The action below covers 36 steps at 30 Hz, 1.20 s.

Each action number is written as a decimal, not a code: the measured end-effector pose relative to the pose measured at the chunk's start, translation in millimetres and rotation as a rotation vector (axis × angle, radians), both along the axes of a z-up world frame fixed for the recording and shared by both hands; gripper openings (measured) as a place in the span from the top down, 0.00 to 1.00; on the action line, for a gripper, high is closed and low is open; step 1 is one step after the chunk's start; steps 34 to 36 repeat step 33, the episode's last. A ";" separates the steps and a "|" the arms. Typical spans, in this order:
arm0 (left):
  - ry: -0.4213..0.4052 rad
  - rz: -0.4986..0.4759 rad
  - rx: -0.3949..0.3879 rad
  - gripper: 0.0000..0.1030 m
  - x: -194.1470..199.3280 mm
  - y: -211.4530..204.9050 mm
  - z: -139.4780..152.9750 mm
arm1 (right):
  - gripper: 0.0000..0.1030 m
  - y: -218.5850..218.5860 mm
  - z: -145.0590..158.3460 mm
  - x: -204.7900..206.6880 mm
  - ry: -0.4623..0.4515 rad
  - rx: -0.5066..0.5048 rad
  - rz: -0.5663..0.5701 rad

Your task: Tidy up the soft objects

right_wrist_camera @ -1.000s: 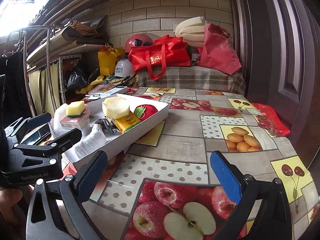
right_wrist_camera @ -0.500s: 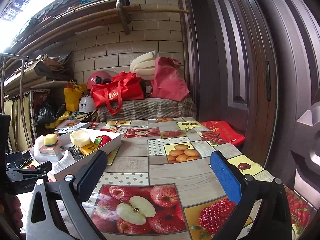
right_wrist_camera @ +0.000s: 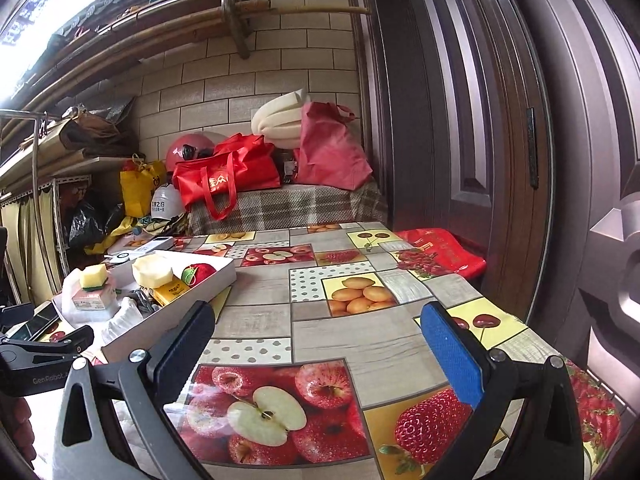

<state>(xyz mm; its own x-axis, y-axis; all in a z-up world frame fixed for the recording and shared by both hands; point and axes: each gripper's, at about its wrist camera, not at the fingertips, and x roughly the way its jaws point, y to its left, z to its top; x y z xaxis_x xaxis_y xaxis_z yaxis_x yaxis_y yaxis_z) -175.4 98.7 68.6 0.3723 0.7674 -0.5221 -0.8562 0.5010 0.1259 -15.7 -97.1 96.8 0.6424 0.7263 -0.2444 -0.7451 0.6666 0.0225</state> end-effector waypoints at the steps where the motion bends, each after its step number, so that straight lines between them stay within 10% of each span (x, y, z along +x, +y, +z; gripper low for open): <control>1: -0.006 -0.002 0.000 0.00 -1.1 -0.8 1.3 | 0.00 -0.7 -0.1 0.9 0.005 0.001 0.000; 36: -0.040 -0.032 0.002 0.00 -5.1 -7.2 10.5 | 0.00 -0.7 -0.8 2.4 0.017 -0.002 0.008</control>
